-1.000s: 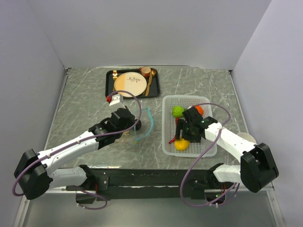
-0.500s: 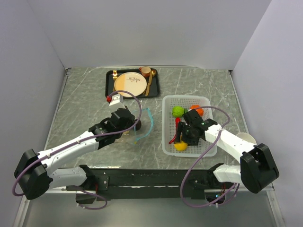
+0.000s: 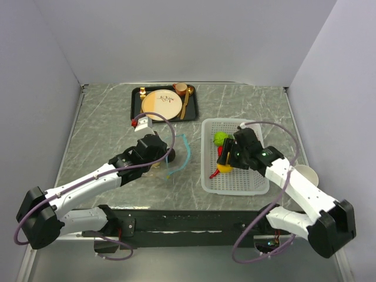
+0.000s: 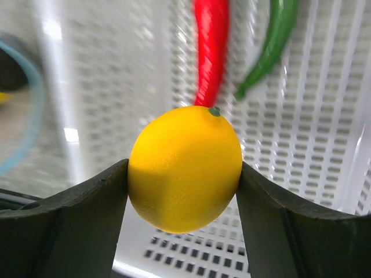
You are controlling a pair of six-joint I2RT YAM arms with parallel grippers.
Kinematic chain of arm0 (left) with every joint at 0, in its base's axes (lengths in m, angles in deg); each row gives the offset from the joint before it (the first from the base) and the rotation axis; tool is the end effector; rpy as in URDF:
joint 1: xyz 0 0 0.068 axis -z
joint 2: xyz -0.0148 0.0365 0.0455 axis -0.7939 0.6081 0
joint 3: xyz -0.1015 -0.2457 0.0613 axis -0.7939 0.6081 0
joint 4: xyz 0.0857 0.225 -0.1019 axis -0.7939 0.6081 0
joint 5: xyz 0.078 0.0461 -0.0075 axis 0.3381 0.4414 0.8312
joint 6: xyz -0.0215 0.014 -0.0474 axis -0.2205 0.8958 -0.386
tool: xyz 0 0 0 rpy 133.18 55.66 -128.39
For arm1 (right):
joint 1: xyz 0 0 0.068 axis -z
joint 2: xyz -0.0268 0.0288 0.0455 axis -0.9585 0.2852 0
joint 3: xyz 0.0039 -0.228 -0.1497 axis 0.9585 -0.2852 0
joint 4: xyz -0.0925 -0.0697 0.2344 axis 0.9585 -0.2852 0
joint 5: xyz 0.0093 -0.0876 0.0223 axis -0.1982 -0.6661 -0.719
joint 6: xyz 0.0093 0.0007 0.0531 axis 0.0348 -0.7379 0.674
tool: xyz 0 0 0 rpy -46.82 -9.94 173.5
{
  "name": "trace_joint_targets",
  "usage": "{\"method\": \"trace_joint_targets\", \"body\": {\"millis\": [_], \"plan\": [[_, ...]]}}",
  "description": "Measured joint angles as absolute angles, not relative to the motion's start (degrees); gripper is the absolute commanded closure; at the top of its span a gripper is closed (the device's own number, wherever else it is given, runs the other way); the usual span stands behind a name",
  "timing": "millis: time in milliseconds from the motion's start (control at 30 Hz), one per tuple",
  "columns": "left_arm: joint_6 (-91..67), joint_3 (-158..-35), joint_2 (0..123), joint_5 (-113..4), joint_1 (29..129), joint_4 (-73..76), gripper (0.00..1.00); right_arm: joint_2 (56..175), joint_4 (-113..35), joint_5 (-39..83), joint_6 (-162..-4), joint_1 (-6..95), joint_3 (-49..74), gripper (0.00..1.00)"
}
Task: Place the food in the zip-top bag and seal the zipper
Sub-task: Pick up the fake fruit from the bin, then place the fake fruit in the zipper food storage bag.
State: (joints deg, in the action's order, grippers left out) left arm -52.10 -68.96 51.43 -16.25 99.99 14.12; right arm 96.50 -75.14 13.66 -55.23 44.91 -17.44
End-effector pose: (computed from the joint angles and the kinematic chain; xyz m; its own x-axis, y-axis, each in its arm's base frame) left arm 0.1814 -0.1715 0.2718 -0.4866 -0.4721 -0.7351 -0.0488 0.8548 -0.5167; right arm 0.1879 0.1017 0.2489 -0.8472 0.1845 -0.4982 0.0082 0.9422 0.3350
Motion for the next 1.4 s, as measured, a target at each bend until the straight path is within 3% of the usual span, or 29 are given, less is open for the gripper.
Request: {"method": "trace_joint_targets", "body": {"millis": [300,967,1400], "plan": [[-52.3,-68.5,49.7,-16.3,100.0,14.3,0.99,93.3,-65.5,19.5,-53.2,44.8,-17.0,0.6],[-49.4,-71.6,49.1,-16.4,100.0,17.9,0.99,116.9,-49.4,26.5,-51.1,32.5,-5.2,0.6],[-46.9,-74.3,49.9,-16.2,99.8,18.7,0.99,127.4,-46.7,27.1,-50.4,27.5,3.5,0.48]]}}
